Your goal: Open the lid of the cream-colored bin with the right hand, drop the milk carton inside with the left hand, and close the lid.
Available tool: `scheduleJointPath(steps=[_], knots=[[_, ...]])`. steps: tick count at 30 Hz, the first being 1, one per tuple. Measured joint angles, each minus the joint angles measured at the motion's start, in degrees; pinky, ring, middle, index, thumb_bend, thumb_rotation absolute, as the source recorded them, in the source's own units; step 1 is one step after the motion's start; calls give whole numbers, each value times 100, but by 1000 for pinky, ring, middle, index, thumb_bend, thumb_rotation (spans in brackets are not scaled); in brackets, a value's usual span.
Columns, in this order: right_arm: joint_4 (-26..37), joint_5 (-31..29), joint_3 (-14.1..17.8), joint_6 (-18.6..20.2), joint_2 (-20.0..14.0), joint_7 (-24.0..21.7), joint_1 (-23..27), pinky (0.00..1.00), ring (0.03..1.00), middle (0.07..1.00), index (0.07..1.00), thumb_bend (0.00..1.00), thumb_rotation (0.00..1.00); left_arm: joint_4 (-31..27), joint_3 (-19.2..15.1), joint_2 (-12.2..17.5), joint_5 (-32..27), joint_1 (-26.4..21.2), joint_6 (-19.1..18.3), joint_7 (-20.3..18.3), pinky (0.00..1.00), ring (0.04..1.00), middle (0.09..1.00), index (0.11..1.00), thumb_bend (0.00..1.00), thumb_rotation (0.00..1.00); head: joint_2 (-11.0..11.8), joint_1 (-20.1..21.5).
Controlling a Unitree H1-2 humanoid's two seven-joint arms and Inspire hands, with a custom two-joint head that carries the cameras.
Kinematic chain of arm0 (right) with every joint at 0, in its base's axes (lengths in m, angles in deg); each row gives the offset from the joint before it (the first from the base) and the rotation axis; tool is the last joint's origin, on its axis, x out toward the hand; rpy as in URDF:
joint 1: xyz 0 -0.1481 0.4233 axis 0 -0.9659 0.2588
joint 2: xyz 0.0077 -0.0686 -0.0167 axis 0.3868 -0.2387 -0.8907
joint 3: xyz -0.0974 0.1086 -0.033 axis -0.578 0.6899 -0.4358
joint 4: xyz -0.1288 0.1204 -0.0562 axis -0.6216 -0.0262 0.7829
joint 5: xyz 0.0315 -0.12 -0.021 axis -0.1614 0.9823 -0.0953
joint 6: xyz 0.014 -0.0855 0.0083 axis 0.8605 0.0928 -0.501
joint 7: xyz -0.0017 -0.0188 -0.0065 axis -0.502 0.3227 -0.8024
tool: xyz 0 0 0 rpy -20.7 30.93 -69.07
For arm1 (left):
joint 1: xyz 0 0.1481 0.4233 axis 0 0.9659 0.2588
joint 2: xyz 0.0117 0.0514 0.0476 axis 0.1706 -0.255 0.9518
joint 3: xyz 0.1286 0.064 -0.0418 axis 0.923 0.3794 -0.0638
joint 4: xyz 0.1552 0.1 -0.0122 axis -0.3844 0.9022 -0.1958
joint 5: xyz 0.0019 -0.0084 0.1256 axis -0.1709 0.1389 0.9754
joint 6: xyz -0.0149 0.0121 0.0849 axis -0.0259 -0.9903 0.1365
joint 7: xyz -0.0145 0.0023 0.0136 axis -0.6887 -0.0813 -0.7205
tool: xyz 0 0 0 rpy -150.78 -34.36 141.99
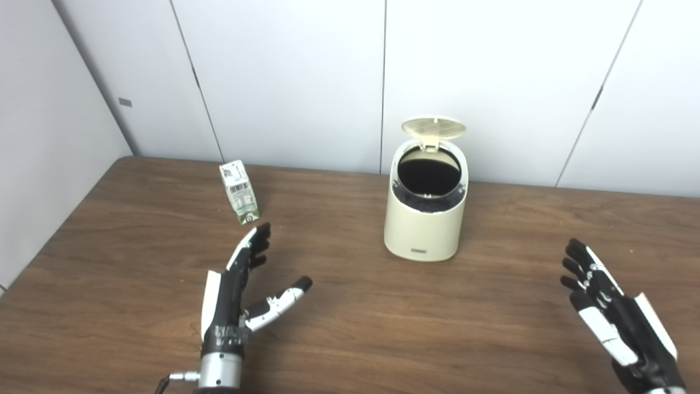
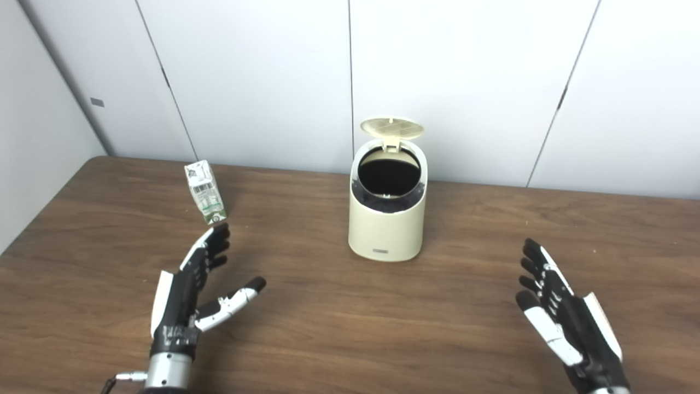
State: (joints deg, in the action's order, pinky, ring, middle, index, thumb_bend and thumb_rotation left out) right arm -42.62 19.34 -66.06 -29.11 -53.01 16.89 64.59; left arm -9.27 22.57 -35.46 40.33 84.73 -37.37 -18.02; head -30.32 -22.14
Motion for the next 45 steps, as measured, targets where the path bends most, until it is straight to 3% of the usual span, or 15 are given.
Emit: scheduleJointPath(steps=[4, 6, 8, 14, 21, 25, 33, 40, 45], knots=[[-95, -200, 65, -90, -8, -127, 26, 820, 906, 936, 956, 599, 791, -129, -265, 177, -16, -359, -317, 19, 756, 846, 877, 904, 899, 62, 44, -167], [-198, -11, 70, -218, -34, -114, 46, 757, 858, 909, 931, 644, 890, -128, -406, 307, 13, -498, -468, 40, 744, 845, 880, 909, 894, 90, 70, -238], [-251, 326, 68, -238, -78, -54, 46, 740, 841, 900, 920, 674, 926, -109, -514, 504, 99, -635, -583, 43, 732, 841, 884, 910, 893, 84, 79, -256], [-255, 471, 70, -314, -146, -27, 52, 716, 829, 890, 908, 730, 922, 215, -725, 976, 279, -1045, -809, 140, 735, 833, 877, 898, 886, 111, 132, -343], [-383, 409, 74, -361, -145, -28, 62, 700, 824, 887, 907, 775, 915, 892, -709, 1301, 379, -1519, -874, 189, 787, 882, 894, 913, 889, 146, 53, -309], [-410, 407, 76, -359, -140, -24, 63, 677, 802, 869, 892, 781, 909, 1396, -708, 1547, 267, -1742, -768, 164, 870, 924, 918, 939, 890, 133, 27, -256], [-404, 405, 68, -351, -103, -22, 74, 678, 800, 863, 891, 779, 925, 2290, -671, 1905, 2, -2253, -811, -20, 850, 916, 934, 950, 878, 92, 0, -159], [-157, 602, 39, -183, -84, 13, 72, 735, 844, 868, 905, 743, 962, 3205, -339, 2278, 102, -2581, -933, -158, 806, 901, 933, 945, 882, 46, -35, -45], [-100, 197, 46, -76, 20, -63, 69, 748, 886, 894, 926, 704, 865, 3649, -296, 2705, 20, -2806, -925, -335, 801, 908, 938, 947, 883, 10, -44, -45]])
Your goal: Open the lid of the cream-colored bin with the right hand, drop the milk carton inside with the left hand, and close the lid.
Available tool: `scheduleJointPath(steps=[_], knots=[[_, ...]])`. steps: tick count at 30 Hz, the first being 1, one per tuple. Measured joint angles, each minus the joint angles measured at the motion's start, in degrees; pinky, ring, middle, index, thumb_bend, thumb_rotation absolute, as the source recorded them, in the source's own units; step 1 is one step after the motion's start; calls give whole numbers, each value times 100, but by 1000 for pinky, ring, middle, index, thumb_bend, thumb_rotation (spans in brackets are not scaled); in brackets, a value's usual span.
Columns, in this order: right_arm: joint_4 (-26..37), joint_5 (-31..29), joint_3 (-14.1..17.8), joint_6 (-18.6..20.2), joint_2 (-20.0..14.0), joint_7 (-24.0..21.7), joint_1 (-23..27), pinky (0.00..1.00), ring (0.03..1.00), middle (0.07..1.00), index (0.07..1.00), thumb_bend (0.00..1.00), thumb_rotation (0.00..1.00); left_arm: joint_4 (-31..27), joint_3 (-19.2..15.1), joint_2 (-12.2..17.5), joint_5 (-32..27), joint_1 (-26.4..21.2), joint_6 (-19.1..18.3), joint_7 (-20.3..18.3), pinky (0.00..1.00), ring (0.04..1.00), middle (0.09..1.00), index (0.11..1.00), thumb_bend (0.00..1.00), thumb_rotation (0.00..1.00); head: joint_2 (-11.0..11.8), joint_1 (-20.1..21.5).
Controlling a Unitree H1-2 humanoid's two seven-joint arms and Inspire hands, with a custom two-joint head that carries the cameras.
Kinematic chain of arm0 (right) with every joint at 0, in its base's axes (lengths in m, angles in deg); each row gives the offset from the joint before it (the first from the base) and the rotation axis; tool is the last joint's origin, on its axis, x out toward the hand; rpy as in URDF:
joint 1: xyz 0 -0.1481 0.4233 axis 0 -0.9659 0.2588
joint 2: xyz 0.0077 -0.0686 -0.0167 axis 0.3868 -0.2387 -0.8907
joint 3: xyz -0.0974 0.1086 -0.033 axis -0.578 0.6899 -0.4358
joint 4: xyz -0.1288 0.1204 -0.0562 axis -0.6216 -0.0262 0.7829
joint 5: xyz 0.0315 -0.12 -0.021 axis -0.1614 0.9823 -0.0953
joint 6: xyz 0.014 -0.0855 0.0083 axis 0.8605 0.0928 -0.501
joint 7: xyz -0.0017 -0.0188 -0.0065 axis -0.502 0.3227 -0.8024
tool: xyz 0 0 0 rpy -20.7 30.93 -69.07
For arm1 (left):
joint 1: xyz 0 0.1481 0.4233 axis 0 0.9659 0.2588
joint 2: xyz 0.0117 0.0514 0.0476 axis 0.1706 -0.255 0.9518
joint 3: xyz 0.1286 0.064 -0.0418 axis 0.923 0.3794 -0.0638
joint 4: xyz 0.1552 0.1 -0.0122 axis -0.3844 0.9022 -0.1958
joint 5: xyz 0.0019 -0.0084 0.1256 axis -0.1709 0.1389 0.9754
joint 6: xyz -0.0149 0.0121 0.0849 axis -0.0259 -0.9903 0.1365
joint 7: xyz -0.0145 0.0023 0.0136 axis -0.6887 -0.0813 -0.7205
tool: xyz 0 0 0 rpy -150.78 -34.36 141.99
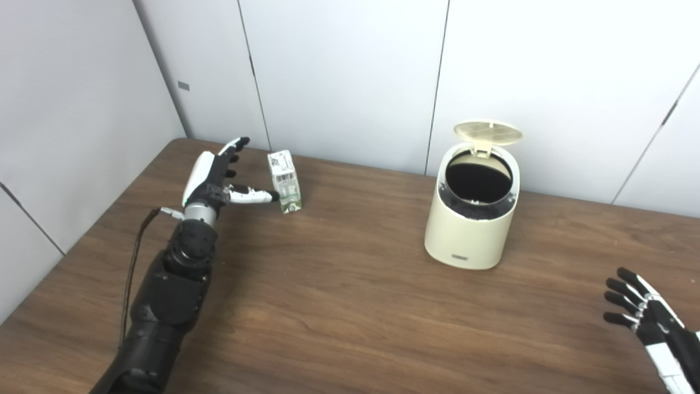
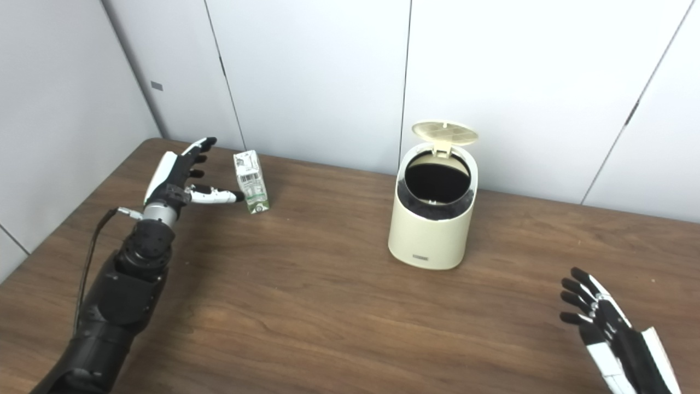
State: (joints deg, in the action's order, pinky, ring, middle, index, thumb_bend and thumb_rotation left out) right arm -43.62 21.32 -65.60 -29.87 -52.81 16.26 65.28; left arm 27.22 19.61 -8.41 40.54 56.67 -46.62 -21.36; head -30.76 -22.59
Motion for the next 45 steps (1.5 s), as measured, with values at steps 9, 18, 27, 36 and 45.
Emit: scheduleJointPath(steps=[9, 18, 27, 36, 45], knots=[[148, -136, -24, 171, 36, -69, 2, 803, 910, 903, 945, 642, 881, 435, 184, 200, -92, -213, 4, -188, 747, 857, 884, 897, 875, 0, -9, 17], [342, -67, -40, 395, 193, -21, -4, 806, 906, 902, 950, 596, 883, 667, 381, 230, -144, -409, 45, -391, 729, 833, 873, 882, 901, 0, -9, 70], [535, -39, -38, 581, 196, -16, -14, 802, 906, 902, 952, 554, 885, 628, 566, 229, -277, -451, -10, -643, 699, 817, 862, 893, 941, 23, -35, 53], [587, -41, -37, 775, 207, -3, -12, 816, 918, 908, 959, 525, 894, 407, 655, 325, -245, -510, -125, -848, 758, 850, 870, 905, 946, 35, -44, 0], [694, -2, -40, 797, 206, 4, -4, 819, 916, 910, 968, 472, 908, 266, 652, 434, -233, -470, -218, -855, 742, 846, 868, 904, 940, 42, -62, -9]])
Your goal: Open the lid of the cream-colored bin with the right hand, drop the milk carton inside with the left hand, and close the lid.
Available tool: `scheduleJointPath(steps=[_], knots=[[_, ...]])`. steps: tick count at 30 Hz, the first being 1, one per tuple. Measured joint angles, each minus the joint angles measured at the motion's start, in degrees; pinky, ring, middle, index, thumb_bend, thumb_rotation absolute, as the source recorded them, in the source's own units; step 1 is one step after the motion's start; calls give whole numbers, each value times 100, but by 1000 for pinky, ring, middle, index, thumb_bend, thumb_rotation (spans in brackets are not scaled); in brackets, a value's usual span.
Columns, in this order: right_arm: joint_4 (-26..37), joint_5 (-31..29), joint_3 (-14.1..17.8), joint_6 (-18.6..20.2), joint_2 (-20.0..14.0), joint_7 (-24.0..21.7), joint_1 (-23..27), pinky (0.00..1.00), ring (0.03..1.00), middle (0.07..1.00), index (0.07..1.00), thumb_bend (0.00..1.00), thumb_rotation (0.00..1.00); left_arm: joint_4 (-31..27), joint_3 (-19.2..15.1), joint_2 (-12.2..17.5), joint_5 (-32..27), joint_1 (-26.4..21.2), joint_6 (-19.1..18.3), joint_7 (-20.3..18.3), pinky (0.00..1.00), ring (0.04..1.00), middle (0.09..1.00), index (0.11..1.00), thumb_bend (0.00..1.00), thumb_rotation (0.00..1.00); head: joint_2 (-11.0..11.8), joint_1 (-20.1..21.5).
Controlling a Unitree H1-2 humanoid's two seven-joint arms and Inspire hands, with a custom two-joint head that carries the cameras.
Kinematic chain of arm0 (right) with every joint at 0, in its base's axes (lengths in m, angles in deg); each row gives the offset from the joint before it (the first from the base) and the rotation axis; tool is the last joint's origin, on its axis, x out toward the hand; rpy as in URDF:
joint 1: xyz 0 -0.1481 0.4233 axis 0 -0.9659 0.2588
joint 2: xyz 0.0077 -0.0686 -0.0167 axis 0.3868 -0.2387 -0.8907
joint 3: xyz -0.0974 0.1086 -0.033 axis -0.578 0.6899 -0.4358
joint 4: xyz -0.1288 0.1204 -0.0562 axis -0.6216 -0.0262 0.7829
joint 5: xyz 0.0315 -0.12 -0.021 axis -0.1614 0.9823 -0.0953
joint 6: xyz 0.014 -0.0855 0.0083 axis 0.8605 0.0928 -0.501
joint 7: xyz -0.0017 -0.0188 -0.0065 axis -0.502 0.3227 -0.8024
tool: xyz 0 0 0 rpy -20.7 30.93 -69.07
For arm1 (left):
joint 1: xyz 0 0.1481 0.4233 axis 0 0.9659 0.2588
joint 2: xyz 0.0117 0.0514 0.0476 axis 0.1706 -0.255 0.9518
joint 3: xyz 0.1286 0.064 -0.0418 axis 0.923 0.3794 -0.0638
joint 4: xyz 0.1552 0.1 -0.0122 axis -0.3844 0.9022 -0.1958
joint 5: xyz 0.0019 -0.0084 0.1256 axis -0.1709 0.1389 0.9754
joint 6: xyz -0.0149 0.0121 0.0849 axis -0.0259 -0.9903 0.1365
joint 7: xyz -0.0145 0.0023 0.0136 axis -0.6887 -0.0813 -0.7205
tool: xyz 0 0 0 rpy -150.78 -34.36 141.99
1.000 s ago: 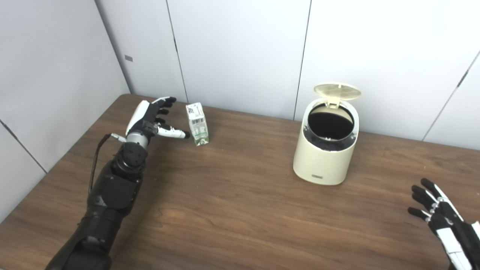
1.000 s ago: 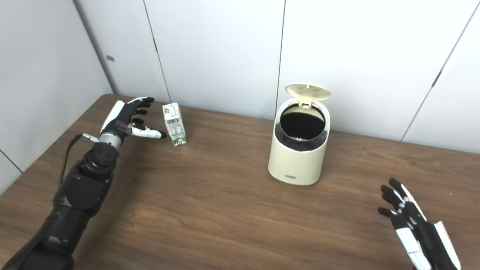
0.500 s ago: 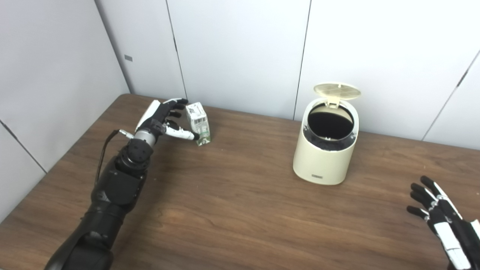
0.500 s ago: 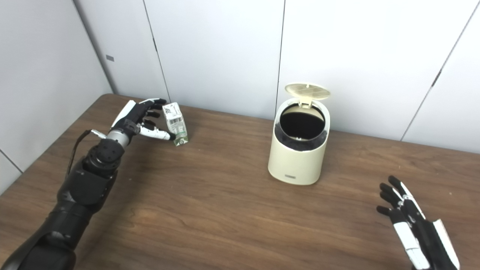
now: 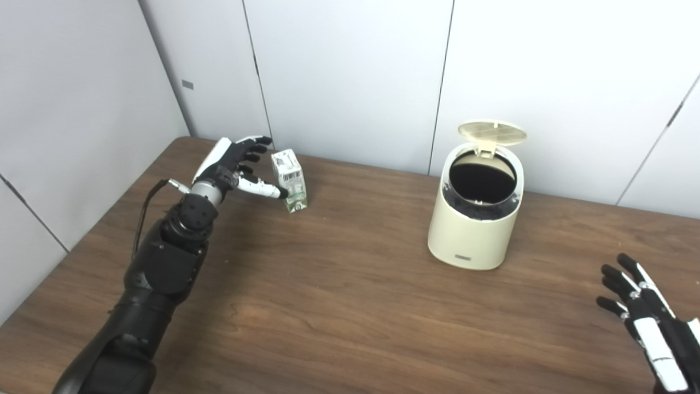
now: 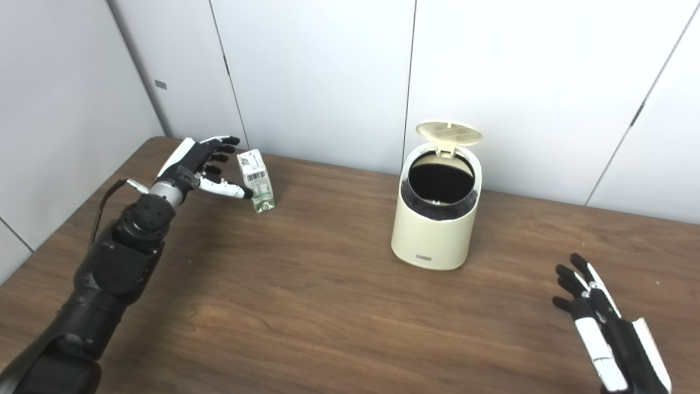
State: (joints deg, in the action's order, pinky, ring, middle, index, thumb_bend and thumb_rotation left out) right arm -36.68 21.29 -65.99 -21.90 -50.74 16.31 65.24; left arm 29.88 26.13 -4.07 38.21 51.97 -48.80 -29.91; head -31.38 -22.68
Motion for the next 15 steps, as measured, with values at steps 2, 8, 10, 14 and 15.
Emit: scheduleJointPath(steps=[2, 8, 10, 14, 15], knots=[[3, 56, -4, 13, 0, 6, 1, 813, 913, 909, 968, 471, 910, -15, 1, 0, -2, -2, 1, 0, 734, 838, 865, 901, 935, 40, -9, 9], [140, 63, -5, 243, 13, 44, 0, 835, 926, 917, 971, 449, 904, -3, 38, -3, -28, -1, 8, -1, 720, 824, 855, 888, 917, 32, -9, 53], [210, 59, -9, 254, 22, 45, 3, 838, 931, 921, 974, 441, 903, -3, 43, -4, -29, -4, 8, -1, 712, 816, 850, 879, 919, 24, 0, 61], [214, 60, -15, 255, 31, 48, 10, 828, 923, 916, 971, 429, 904, 56, 62, -13, -29, -25, 8, 0, 722, 817, 852, 883, 911, 20, 0, 79], [215, 54, -14, 255, 37, 49, 10, 829, 922, 916, 970, 426, 903, 71, 75, -13, -28, -29, 8, 0, 721, 817, 852, 883, 907, 17, 0, 79]])
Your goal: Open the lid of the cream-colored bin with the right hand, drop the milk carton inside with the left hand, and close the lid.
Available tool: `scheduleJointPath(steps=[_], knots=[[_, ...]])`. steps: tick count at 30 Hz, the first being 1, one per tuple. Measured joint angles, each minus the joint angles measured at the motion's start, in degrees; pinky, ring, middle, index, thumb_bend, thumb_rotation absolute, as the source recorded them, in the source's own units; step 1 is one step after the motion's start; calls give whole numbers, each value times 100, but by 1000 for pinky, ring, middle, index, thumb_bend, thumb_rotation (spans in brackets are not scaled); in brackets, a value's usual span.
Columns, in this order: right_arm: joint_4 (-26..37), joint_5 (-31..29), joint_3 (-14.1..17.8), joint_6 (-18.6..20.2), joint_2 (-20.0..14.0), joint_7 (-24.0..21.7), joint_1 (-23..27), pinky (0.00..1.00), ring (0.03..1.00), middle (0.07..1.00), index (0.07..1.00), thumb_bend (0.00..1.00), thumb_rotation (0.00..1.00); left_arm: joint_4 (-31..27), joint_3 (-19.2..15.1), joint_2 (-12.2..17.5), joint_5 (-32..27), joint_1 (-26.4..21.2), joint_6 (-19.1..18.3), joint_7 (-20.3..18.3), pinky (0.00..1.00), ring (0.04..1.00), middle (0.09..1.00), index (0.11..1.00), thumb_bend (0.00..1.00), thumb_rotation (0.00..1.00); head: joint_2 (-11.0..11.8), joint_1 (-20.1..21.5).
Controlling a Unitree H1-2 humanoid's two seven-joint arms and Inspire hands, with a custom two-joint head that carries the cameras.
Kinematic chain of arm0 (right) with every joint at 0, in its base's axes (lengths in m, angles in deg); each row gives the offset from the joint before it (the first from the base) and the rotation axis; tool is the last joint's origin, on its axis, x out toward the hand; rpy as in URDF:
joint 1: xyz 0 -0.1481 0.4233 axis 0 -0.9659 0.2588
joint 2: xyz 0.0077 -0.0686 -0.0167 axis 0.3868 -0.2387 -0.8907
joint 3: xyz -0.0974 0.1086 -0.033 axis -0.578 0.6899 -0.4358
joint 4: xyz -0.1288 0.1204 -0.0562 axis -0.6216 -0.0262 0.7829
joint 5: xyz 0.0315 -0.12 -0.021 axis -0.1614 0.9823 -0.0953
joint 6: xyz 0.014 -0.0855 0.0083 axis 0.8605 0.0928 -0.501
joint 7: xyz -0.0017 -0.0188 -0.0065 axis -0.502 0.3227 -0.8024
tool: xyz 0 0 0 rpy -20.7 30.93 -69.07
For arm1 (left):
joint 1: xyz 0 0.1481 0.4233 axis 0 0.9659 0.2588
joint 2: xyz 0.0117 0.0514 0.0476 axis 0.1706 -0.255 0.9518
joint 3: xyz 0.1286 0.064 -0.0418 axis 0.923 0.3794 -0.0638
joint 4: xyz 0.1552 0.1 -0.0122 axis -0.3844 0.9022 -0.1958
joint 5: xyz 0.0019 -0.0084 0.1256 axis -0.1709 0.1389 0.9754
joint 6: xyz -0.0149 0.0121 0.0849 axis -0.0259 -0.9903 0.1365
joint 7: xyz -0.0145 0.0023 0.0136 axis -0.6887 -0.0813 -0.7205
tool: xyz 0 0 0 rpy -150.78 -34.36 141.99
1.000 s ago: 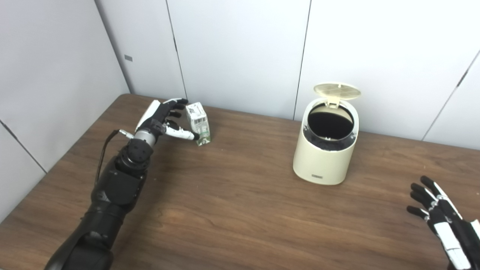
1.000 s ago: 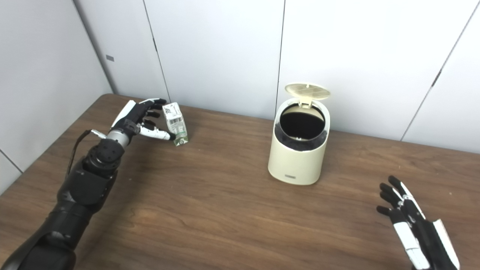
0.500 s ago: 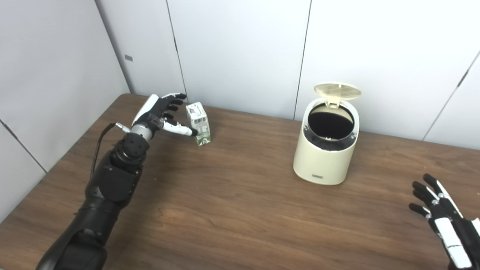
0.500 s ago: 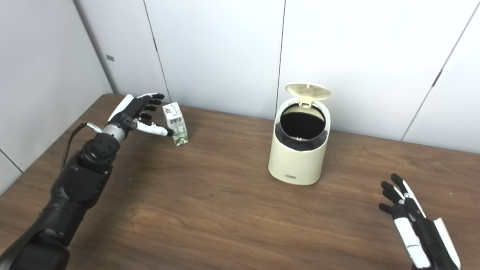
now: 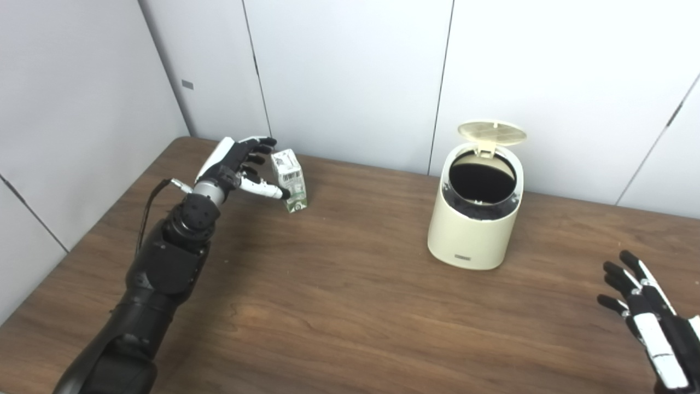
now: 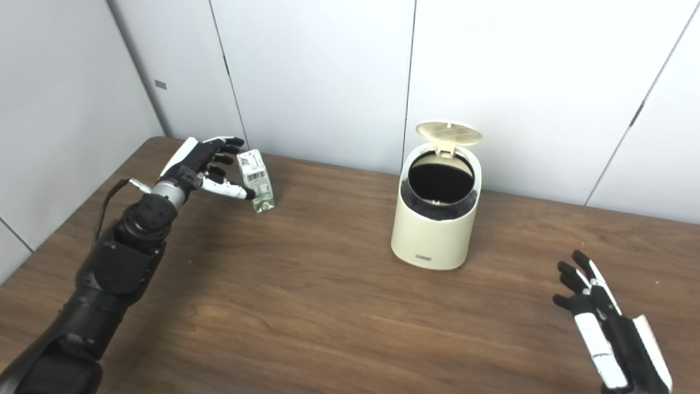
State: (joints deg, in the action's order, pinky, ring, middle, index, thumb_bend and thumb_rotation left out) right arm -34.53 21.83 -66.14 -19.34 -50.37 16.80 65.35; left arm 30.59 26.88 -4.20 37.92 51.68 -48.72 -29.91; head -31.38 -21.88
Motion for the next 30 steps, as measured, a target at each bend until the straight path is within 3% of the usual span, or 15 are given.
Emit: scheduleJointPath(steps=[8, 20, 30], knots=[[75, -17, 1, 202, 90, 24, 11, 823, 913, 911, 962, 479, 936, 104, 138, 0, 25, -79, 8, 2, 731, 817, 843, 880, 900, 20, 18, 70], [190, 216, -61, 372, 154, 37, 43, 859, 922, 916, 973, 472, 1000, 300, 212, -34, 20, -99, 113, 14, 743, 808, 832, 844, 872, 40, -9, 123], [265, 249, -55, 409, 156, 42, 44, 819, 889, 899, 960, 393, 992, 301, 198, -44, 0, -112, 145, 13, 684, 761, 800, 803, 840, 59, -9, 141]])
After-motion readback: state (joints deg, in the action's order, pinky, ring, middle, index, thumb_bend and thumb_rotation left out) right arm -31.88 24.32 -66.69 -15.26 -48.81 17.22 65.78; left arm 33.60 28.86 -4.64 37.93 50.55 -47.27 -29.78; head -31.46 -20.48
